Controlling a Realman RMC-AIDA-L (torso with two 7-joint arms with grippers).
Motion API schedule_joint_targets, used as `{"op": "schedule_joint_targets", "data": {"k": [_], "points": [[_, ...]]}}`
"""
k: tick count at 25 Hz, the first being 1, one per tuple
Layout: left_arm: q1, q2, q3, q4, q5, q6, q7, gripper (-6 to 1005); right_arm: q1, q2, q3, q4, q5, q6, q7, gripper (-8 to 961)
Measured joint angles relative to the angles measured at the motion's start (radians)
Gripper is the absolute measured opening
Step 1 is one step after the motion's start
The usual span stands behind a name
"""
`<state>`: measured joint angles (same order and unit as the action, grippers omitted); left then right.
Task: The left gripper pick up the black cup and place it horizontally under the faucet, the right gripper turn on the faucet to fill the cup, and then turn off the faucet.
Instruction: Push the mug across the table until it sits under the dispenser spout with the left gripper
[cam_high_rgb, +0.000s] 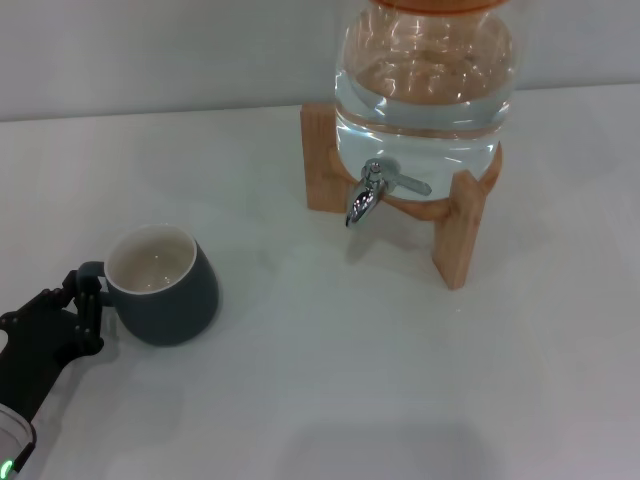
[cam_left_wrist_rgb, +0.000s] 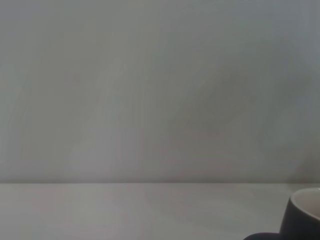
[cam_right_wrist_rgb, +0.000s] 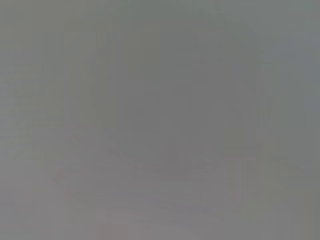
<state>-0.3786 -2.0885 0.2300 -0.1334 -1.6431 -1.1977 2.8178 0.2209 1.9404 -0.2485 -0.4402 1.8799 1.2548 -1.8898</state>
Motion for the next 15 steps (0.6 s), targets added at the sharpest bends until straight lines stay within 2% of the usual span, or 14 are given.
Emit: {"op": "schedule_joint_targets", "data": {"k": [3,15], "points": [[-0.002,0.001,0.0,0.0,0.001,0.003,0.0,136,0.0,0.0,0.0,0.0,0.0,0.0,0.0,841],[-0.019,0.001,0.0,0.0,0.018,0.019,-0.001,109,0.003,0.0,0.0,0.0,-0.002,-0.005,0.0,841]]}}
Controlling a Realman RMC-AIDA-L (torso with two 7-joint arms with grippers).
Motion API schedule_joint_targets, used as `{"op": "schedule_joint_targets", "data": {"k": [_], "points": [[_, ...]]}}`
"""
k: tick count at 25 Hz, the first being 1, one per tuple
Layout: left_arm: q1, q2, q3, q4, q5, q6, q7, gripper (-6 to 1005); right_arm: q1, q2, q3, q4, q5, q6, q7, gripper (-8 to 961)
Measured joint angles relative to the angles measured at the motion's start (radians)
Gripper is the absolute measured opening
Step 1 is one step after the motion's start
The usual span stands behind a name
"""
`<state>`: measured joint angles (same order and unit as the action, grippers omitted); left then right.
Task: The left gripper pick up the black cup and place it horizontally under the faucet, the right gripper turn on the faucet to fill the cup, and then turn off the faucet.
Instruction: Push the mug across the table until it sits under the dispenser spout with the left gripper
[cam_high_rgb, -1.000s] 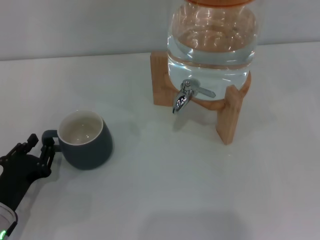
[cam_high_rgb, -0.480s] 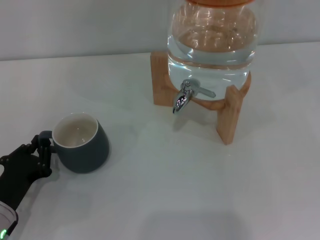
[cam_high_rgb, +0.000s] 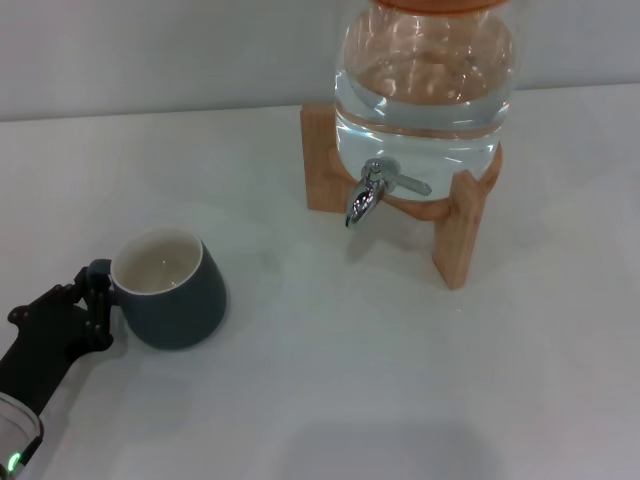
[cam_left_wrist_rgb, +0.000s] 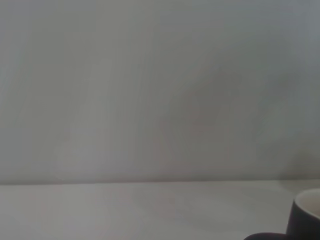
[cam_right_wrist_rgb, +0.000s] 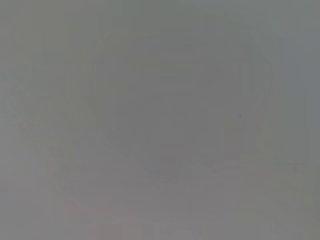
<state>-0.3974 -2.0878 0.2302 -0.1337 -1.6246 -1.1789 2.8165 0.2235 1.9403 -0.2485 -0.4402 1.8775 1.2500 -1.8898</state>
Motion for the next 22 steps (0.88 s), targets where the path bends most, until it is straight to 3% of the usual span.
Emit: {"op": "schedule_joint_targets", "data": {"k": [16,22], "points": [[-0.018,0.001,0.0,0.0,0.009,-0.04,0.0,106,-0.004,-0.003,0.0,0.007,-0.002,-0.003,0.0,841],[-0.044,0.003,0.0,0.0,0.056,0.008,-0.012,105,-0.006,-0.003,0.0,0.009,-0.003,-0.002,-0.001,841]]}}
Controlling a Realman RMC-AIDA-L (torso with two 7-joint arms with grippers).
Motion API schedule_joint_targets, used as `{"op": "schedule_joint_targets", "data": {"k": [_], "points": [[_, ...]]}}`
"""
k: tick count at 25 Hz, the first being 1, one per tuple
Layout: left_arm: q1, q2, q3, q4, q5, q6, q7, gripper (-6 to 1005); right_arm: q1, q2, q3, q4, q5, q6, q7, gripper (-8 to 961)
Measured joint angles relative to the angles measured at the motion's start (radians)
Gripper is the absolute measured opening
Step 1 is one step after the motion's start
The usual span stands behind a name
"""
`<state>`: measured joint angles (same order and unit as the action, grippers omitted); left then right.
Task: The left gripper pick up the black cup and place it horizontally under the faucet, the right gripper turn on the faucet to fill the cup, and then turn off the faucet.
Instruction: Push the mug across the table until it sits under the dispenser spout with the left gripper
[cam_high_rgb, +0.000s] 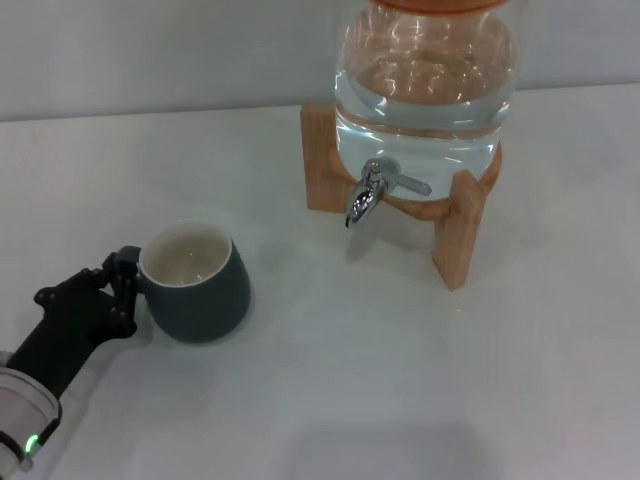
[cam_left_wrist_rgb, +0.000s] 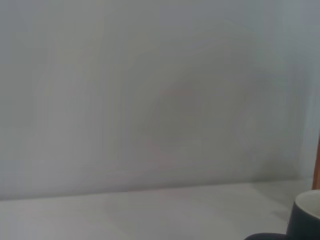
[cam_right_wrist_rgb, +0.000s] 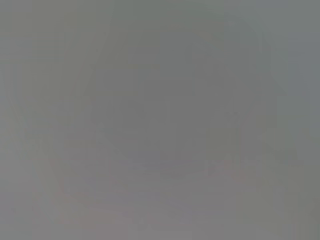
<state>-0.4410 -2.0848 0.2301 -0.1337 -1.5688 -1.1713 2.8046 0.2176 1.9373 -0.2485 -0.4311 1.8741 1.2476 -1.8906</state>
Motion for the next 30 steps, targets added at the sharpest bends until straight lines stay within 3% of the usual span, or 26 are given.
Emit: {"op": "schedule_joint_targets", "data": {"k": [12,30], "points": [[-0.016,0.0,0.001,-0.003,0.018,0.046,-0.002,103,-0.004,0.005,0.0,-0.002,0.0,0.004,-0.001,841],[-0.02,0.0,-0.005,0.008,0.029,-0.025,-0.002,102,0.002,0.005,0.0,0.0,0.001,-0.003,-0.002,841]]}}
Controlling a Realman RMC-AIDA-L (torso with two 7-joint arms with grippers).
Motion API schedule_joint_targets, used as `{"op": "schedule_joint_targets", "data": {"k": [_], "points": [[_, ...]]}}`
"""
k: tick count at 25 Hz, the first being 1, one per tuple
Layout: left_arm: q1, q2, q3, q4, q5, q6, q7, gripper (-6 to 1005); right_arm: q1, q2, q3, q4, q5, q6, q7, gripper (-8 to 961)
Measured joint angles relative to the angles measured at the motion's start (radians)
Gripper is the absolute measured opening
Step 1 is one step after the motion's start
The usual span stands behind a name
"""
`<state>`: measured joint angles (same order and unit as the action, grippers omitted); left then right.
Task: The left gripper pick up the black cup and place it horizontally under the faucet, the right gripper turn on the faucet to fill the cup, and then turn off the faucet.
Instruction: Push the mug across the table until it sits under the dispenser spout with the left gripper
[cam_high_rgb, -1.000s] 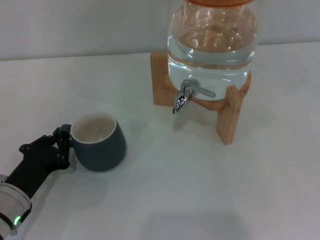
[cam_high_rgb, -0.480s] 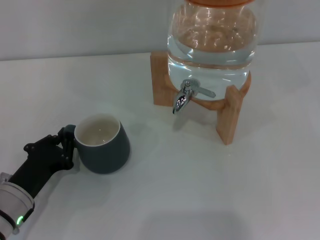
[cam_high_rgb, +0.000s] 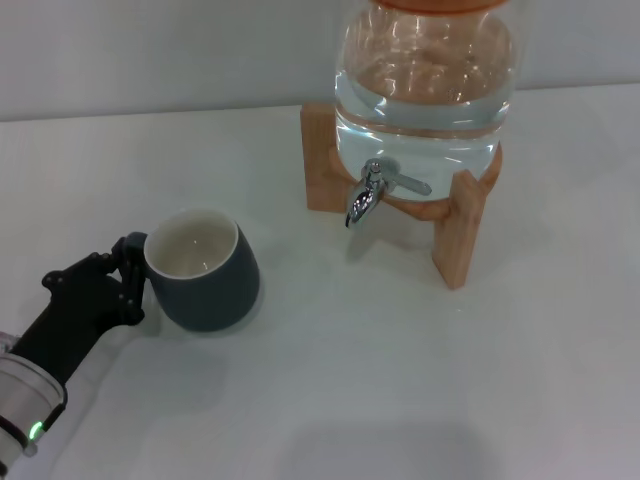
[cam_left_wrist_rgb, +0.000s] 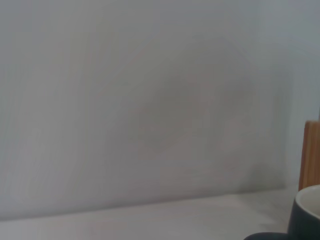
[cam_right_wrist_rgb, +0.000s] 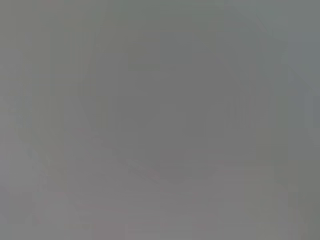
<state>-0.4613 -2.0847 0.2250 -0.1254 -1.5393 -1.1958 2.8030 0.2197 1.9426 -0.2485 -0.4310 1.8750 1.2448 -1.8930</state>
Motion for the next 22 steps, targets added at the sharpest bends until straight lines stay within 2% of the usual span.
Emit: {"op": "schedule_joint_targets", "data": {"k": [12,22], "points": [[-0.054,0.001,0.004,0.001,0.0,0.01,0.0,103,0.004,0.0,-0.003,0.002,-0.001,-0.002,-0.011,841],[-0.062,-0.004,0.005,-0.009,0.033,0.041,0.0,103,0.003,0.001,-0.007,0.001,-0.001,0.001,-0.011,840]]}}
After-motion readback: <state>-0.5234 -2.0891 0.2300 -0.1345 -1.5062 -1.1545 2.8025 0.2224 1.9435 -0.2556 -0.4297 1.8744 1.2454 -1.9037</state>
